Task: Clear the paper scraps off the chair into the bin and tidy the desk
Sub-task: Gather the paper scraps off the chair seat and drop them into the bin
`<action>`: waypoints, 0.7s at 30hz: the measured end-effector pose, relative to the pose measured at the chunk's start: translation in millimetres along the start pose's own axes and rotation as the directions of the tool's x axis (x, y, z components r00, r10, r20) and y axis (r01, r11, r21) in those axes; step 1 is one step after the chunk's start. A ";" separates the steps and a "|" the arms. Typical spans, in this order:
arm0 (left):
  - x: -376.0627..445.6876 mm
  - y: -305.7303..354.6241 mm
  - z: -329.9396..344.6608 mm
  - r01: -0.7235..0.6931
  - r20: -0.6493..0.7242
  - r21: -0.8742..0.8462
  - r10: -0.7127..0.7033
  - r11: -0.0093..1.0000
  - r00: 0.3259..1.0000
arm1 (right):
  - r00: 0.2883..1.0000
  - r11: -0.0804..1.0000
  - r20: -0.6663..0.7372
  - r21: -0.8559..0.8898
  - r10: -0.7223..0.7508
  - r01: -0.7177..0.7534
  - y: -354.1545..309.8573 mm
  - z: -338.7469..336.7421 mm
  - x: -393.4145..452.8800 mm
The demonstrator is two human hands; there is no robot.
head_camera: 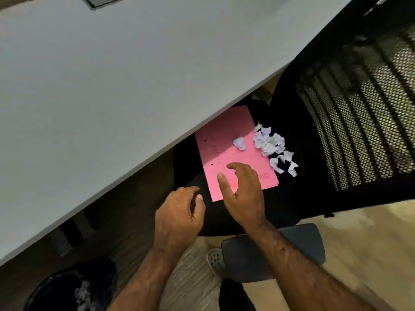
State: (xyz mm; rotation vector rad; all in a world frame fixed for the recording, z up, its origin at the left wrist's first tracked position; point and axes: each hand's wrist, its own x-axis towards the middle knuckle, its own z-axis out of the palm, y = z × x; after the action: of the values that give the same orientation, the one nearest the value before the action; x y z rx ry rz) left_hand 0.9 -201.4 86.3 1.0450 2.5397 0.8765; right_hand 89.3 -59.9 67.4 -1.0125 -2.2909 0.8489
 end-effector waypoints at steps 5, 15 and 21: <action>58.5 20.4 54.5 -0.116 0.127 0.084 0.105 0.990 0.986 | 0.972 0.952 -0.008 -0.201 0.233 -0.230 85.1 -28.6 40.5; 185.7 26.1 169.2 -0.330 0.411 0.263 0.204 0.906 0.888 | 0.841 0.738 0.004 -0.482 0.542 -0.473 200.4 -9.5 118.1; 247.0 38.9 223.6 -0.481 0.506 0.131 0.359 0.867 0.785 | 0.834 0.702 -0.099 -0.493 0.542 -0.514 223.1 24.5 158.0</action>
State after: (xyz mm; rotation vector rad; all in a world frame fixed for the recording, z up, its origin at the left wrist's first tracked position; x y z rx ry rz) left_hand -53.7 91.8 -67.3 1.7208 2.0631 0.3149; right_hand 83.1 172.8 -77.9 -1.9808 -2.3442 0.4648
